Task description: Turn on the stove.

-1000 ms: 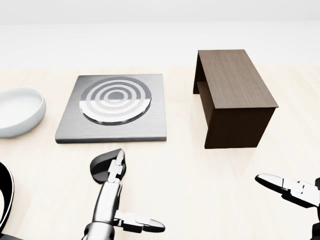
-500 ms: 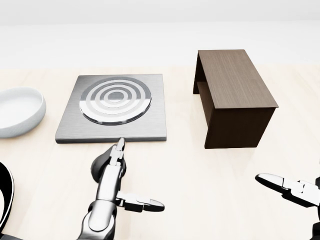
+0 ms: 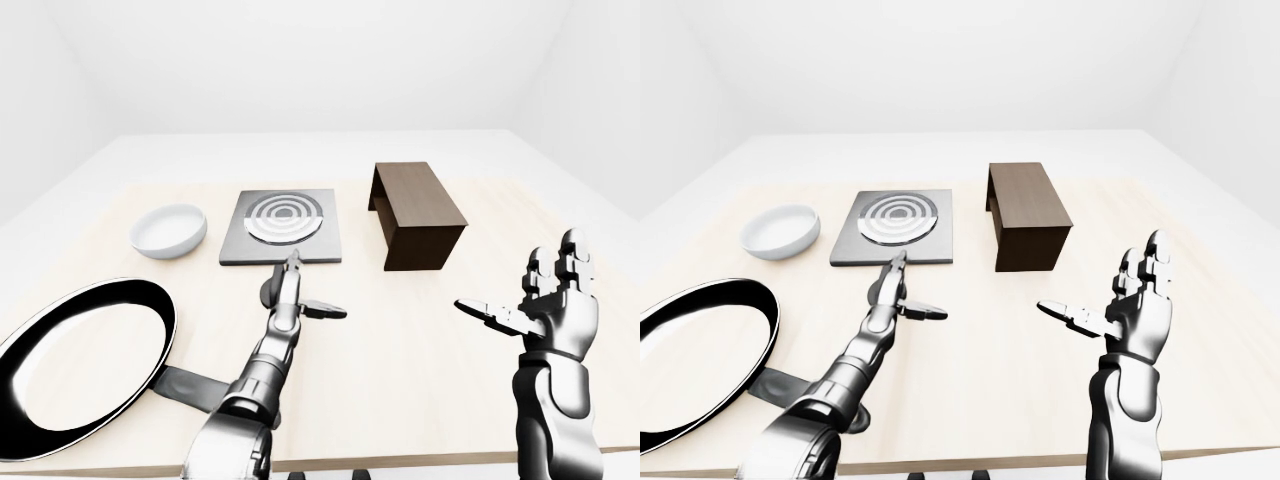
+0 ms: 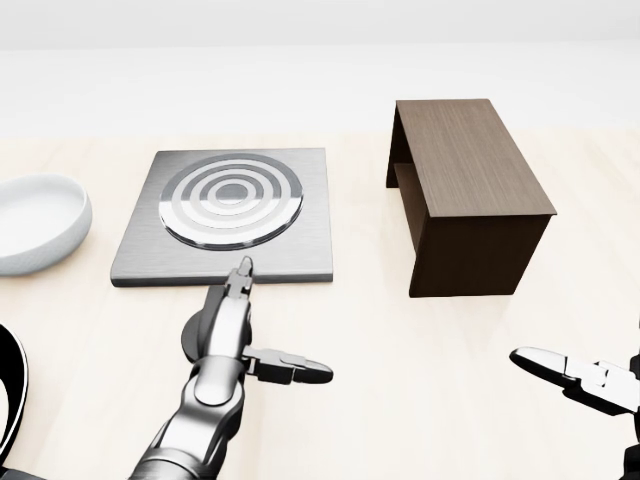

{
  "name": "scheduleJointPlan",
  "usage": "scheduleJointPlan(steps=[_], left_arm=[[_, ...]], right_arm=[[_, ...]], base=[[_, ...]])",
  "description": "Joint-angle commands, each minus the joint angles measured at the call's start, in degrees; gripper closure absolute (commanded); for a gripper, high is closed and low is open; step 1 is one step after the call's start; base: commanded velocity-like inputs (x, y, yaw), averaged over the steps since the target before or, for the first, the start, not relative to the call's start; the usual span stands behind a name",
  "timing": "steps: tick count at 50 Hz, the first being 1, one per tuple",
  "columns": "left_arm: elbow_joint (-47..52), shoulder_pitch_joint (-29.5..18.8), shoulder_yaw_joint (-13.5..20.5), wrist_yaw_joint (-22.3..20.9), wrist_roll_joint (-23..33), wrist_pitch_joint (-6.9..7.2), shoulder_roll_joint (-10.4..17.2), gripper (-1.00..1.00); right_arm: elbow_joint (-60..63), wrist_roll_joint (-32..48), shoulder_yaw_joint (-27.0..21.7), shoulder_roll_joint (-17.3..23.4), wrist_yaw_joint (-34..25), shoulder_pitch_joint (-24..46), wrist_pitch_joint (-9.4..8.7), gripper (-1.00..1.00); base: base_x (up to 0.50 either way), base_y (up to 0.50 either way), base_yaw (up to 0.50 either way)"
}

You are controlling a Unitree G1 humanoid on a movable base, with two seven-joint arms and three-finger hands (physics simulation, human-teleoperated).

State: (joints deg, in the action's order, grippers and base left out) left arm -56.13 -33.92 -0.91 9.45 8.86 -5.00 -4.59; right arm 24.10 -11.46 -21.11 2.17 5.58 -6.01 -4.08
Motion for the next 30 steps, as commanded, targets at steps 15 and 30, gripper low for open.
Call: scheduleJointPlan(steps=[15, 30], left_arm=[[-10.2, -8.3, 3.0, 2.1, -5.4, 0.00, 2.0, -1.00], [-6.4, -8.5, 4.1, 17.8, -6.6, 0.00, 3.0, -1.00]], right_arm=[[-0.3, 0.1, 0.3, -0.1, 0.0, 0.0, 0.26, -1.00], [0.0, 0.0, 0.4, 0.0, 0.0, 0.2, -0.18, -1.00]], base=[[0.00, 0.00, 0.00], [0.00, 0.00, 0.00]])
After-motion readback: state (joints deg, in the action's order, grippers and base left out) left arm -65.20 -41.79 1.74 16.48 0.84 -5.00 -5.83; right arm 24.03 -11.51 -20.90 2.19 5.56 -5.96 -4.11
